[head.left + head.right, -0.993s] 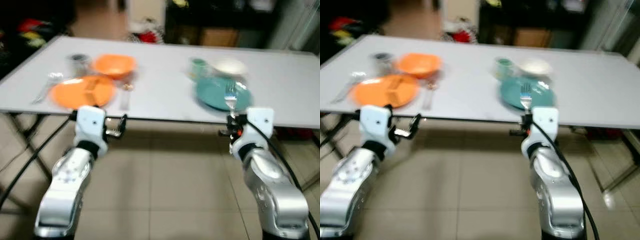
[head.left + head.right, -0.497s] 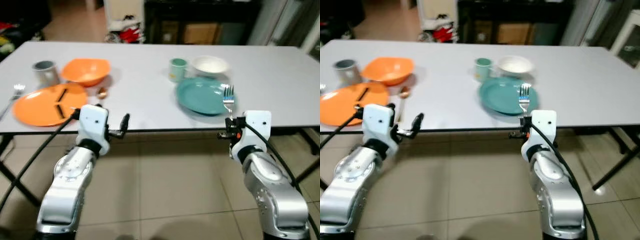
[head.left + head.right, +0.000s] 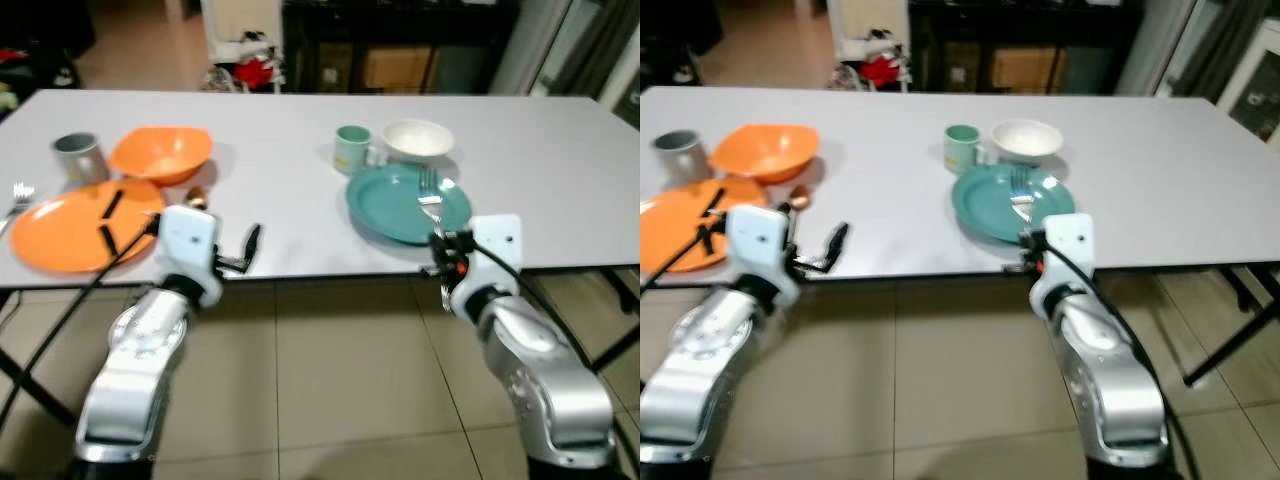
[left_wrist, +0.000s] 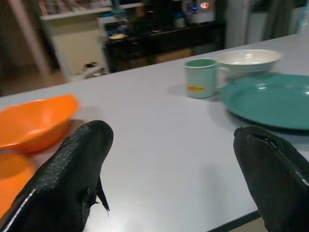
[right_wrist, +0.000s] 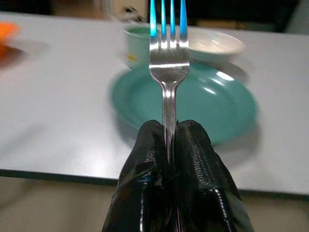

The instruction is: Setting the table

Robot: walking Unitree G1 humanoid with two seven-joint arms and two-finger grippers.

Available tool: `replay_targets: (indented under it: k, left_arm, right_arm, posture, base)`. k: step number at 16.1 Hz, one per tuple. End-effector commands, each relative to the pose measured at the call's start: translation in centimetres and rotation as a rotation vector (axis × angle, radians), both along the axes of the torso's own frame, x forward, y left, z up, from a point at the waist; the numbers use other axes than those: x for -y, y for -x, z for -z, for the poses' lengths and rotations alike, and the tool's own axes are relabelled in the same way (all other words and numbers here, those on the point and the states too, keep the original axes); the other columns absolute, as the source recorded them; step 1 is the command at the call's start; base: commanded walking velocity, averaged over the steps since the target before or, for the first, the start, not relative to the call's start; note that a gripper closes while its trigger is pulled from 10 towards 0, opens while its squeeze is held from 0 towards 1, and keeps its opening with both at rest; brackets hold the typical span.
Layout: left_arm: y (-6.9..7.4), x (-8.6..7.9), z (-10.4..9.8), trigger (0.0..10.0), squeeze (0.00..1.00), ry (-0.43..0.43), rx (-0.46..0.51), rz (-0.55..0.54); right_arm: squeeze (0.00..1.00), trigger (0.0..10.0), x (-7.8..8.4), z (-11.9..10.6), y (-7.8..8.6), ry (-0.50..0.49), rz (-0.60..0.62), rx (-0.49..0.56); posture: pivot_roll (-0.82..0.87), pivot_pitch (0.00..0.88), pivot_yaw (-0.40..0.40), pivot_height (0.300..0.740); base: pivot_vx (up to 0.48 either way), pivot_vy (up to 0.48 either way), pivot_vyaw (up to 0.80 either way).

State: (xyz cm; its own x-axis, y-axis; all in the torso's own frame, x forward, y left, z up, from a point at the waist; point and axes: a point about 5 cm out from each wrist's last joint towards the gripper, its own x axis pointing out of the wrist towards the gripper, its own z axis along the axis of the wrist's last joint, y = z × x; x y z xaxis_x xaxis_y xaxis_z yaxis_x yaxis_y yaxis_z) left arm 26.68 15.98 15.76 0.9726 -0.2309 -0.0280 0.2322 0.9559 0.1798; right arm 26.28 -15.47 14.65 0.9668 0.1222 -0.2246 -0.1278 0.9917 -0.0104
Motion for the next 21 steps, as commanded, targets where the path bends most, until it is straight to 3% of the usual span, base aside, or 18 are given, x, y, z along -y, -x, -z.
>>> replay_targets:
  k: [1,14,21]
  left_arm:
    - [-0.1,-0.4,0.0,10.0,0.0,-0.008,-0.002,-0.011]
    - [-0.1,-0.5,-0.1,10.0,0.0,-0.008,-0.002,-0.003]
    - [0.9,-0.8,-0.1,10.0,0.0,-0.01,-0.002,-0.015]
  right_arm:
    - [0.0,10.0,-0.3,0.0,0.0,-0.006,-0.019,-0.006]
    - [0.0,10.0,-0.6,1.2,-0.5,-0.02,-0.036,-0.101]
    - [0.0,10.0,-1.6,1.6,-1.8,-0.032,-0.098,-0.125]
  posture:
    - [0.11,0.0,-0.019,0.74]
    - [0.13,0.0,-0.035,0.74]
    - [0.16,0.0,-0.067,0.74]
  base:
    - [0.319,0.0,0.0]
    - [0.322,0.0,0.0]
    - [0.321,0.0,0.0]
